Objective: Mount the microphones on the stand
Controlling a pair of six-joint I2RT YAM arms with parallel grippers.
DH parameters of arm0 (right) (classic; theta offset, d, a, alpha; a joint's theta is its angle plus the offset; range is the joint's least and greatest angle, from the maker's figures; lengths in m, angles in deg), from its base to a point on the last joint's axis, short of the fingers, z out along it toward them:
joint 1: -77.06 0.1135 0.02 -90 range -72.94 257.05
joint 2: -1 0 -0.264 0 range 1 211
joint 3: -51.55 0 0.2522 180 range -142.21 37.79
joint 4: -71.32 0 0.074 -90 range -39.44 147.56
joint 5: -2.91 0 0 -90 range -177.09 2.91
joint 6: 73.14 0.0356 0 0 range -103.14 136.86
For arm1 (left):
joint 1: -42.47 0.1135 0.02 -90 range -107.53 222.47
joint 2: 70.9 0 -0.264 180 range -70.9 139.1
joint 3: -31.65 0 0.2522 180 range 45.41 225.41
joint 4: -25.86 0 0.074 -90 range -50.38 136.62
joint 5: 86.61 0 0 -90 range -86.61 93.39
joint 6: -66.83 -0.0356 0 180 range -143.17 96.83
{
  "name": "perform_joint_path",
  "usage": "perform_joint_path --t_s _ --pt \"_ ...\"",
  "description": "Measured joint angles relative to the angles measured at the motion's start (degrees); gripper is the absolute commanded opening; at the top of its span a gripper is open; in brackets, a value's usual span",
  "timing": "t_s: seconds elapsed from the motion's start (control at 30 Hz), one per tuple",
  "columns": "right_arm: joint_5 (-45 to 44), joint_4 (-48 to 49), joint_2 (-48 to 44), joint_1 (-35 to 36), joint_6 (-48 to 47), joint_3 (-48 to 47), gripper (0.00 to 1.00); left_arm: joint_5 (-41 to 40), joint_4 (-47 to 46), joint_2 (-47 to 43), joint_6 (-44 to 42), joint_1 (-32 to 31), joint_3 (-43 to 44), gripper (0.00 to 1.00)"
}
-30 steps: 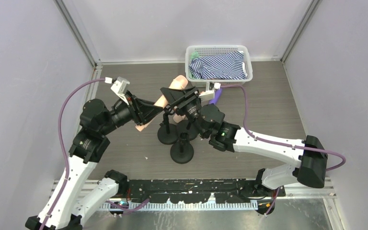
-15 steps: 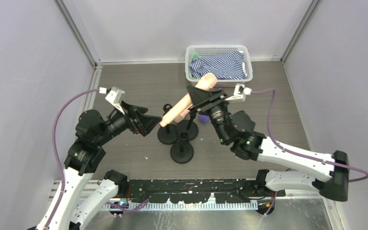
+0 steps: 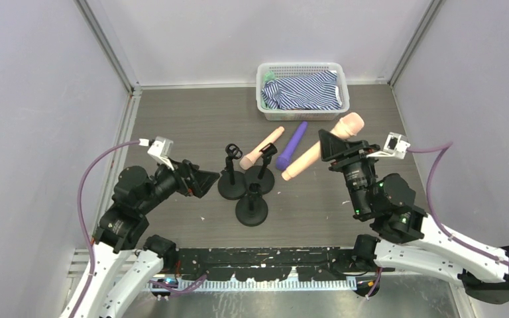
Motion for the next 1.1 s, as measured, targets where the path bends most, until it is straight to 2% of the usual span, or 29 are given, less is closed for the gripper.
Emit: perform_joint_path --t_s 0.13,0.2,0.4,0.67,0.97,1.1 --pt "-0.9 -5.4 -3.8 0.0 -2.4 0.6 0.01 -1.3 -2.1 -1.9 1.5 0.0 -4.1 0.91" --pt "-0.9 -7.5 -5.0 0.0 -2.9 0.8 0.01 -1.2 -3.9 -2.4 2.1 0.0 -6.6 0.95" --pt "-1.0 -12.8 -7.4 0.0 -3.9 2.7 0.01 -0.1 -7.4 -6.1 4.1 0.0 -13.6 0.95" --pt "-1.8 -16.7 -10.2 0.0 -4.0 4.9 0.01 -0.1 -7.3 -16.2 5.7 0.0 -18.3 0.83" --pt "-2.3 -18.5 -11.4 0.0 -3.9 5.9 0.01 -3.4 -8.0 -12.9 4.5 -1.0 -20.2 0.79" --pt "-2.3 -18.6 -11.4 0.0 -3.8 6.6 0.01 -6.4 -11.0 -9.0 3.5 -6.3 -21.2 0.76"
